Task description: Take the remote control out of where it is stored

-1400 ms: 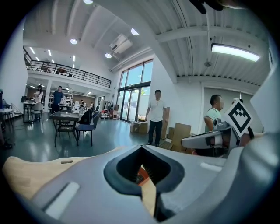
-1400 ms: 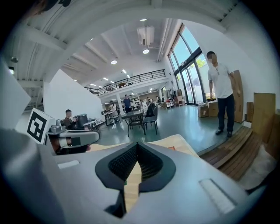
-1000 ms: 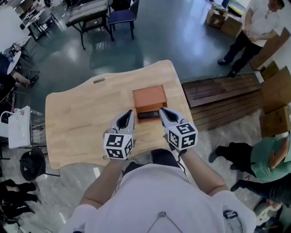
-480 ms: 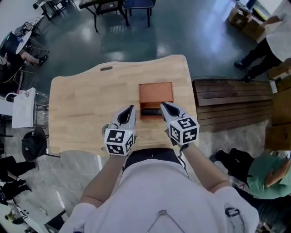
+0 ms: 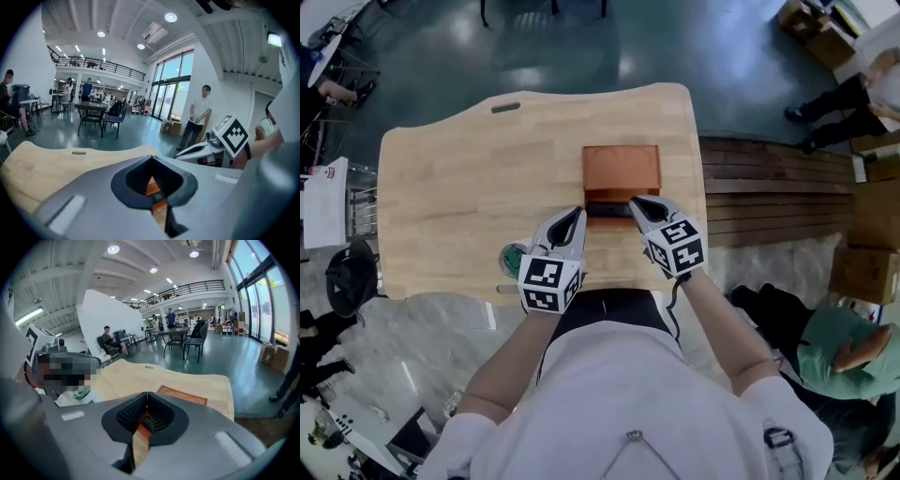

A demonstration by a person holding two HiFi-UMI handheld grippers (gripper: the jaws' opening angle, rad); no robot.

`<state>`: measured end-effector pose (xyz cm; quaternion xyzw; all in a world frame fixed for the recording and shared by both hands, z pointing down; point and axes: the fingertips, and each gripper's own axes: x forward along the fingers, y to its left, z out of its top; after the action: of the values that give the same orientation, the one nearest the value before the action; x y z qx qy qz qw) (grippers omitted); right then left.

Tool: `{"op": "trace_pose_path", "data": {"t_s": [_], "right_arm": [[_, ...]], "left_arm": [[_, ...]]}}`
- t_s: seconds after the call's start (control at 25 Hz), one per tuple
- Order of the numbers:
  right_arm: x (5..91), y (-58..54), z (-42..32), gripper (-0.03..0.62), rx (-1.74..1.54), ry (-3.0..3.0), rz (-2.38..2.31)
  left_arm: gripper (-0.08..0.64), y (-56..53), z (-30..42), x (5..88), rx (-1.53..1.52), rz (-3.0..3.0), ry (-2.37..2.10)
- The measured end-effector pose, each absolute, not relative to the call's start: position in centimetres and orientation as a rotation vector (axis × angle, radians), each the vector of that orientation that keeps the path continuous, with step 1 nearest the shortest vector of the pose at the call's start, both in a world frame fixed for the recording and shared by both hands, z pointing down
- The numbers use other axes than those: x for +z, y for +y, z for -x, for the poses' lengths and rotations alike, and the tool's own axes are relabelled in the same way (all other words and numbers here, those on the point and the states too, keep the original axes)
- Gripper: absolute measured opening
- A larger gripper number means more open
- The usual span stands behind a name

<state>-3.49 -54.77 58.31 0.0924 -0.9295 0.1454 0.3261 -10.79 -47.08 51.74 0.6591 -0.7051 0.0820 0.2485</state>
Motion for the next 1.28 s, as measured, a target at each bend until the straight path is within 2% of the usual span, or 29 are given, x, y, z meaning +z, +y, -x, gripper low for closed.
{"op": "trace_pose_path", "data": {"t_s": [0.24, 0.52, 0.72, 1.16, 1.28], "right_arm": [[68.4, -54.7, 5.5, 0.077, 0.186, -2.225, -0.065], [80.5, -53.5, 5.6, 0.199, -0.082, -1.887, 0.174], [85.0, -53.2, 5.9, 0.272, -0.176, -1.756, 0.245], [88.5, -52.2, 6.0, 0.302, -0.306, -1.630, 0.348], [88.6, -52.0, 6.0, 0.294, -0.325, -1.618, 0.356]], "left_arm": [[0.000, -46.7, 9.9, 57.9, 0.176, -1.750, -1.813], [0.000, -44.9, 9.4, 64.3, 0.131, -1.674, -1.746], [0.000, -42.9, 10.9, 67.4, 0.099, -1.596, -1.743], [0.000, -42.5, 11.0, 69.1, 0.049, -1.560, -1.732], [0.000, -42.5, 11.0, 69.3, 0.048, -1.556, -1.732]]}}
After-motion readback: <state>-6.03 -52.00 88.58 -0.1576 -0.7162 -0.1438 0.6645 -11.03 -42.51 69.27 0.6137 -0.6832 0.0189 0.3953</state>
